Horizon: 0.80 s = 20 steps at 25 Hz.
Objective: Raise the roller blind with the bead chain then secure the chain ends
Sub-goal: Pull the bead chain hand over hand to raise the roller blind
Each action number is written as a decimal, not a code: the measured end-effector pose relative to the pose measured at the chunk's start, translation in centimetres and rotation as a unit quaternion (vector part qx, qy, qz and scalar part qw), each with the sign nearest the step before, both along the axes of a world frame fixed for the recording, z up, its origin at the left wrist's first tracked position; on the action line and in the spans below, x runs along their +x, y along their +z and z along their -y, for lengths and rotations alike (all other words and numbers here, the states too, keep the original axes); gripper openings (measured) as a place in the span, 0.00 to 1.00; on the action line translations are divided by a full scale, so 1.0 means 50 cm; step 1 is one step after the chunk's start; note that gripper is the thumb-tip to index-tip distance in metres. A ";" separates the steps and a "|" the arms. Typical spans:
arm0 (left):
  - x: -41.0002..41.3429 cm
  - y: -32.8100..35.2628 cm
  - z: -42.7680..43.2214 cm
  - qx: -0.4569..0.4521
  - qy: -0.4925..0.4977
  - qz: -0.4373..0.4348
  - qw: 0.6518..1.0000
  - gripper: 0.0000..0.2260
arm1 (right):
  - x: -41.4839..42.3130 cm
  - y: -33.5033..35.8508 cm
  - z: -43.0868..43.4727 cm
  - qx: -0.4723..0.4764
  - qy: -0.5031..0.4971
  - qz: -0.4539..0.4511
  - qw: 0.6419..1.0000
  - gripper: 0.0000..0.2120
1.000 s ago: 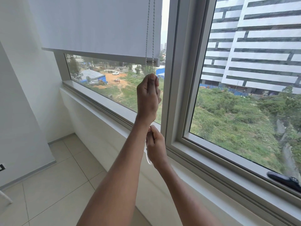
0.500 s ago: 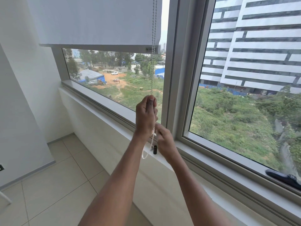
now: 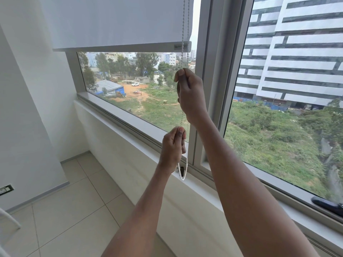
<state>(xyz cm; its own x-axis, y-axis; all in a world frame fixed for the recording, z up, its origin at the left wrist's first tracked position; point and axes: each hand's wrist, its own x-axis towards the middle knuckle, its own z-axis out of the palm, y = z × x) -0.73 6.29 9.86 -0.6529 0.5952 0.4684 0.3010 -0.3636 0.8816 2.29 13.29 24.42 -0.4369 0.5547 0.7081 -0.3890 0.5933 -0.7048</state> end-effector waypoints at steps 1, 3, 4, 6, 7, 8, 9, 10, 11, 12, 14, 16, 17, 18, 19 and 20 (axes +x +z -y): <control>-0.002 0.000 0.003 0.001 -0.006 -0.013 1.000 0.19 | -0.003 -0.006 0.000 -0.002 -0.011 -0.008 1.000 0.17; -0.011 -0.008 0.007 -0.018 -0.006 -0.038 0.999 0.19 | -0.011 -0.020 0.005 -0.002 -0.027 -0.012 1.000 0.17; -0.016 -0.016 0.007 -0.035 -0.005 -0.047 0.998 0.19 | -0.013 -0.031 0.009 0.001 -0.032 -0.008 0.999 0.16; -0.026 -0.043 0.008 -0.067 -0.011 -0.057 0.996 0.19 | -0.015 -0.065 0.015 0.004 -0.038 0.002 0.999 0.16; -0.028 -0.058 0.012 -0.080 -0.015 -0.055 0.995 0.19 | -0.015 -0.086 0.016 0.002 -0.039 0.005 0.999 0.16; -0.029 -0.070 0.016 -0.093 -0.016 -0.044 0.995 0.20 | -0.013 -0.109 0.017 0.001 -0.042 0.006 0.999 0.16; -0.028 -0.080 0.021 -0.107 -0.013 -0.027 0.994 0.20 | -0.011 -0.131 0.017 -0.001 -0.048 0.009 0.999 0.16; -0.028 -0.088 0.023 -0.118 -0.001 -0.016 0.993 0.20 | -0.007 -0.154 0.017 -0.006 -0.056 0.012 0.998 0.16; -0.030 -0.090 0.024 -0.119 0.025 -0.018 0.992 0.21 | -0.003 -0.175 0.018 -0.013 -0.064 0.015 0.998 0.16; -0.035 -0.084 0.026 -0.111 0.062 -0.027 0.992 0.22 | 0.002 -0.196 0.020 -0.020 -0.070 0.020 0.997 0.15; -0.043 -0.043 0.025 -0.065 0.121 -0.038 0.990 0.22 | 0.010 -0.236 0.026 -0.028 -0.075 0.029 0.996 0.15; -0.043 0.028 0.022 0.004 0.110 -0.043 0.993 0.20 | 0.018 -0.269 0.033 -0.037 -0.075 0.034 0.996 0.15; -0.041 0.070 0.018 0.033 0.088 -0.047 0.994 0.19 | 0.021 -0.281 0.036 -0.038 -0.076 0.036 0.996 0.15; -0.041 0.115 0.012 0.061 0.062 -0.045 0.995 0.19 | 0.024 -0.288 0.038 -0.036 -0.079 0.037 0.996 0.15; -0.041 0.161 0.005 0.090 0.035 -0.039 0.995 0.19 | 0.024 -0.292 0.042 -0.034 -0.080 0.036 0.996 0.15; -0.040 0.205 -0.003 0.117 0.007 -0.028 0.993 0.18 | 0.023 -0.292 0.046 -0.034 -0.079 0.035 0.996 0.15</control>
<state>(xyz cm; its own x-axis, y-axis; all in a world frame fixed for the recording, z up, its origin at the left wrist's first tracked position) -2.72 6.42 20.11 -0.6299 0.4559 0.6287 0.3538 -0.5522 0.7549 3.42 11.00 9.84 -0.3871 0.6661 0.6375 -0.2441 0.5927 -0.7675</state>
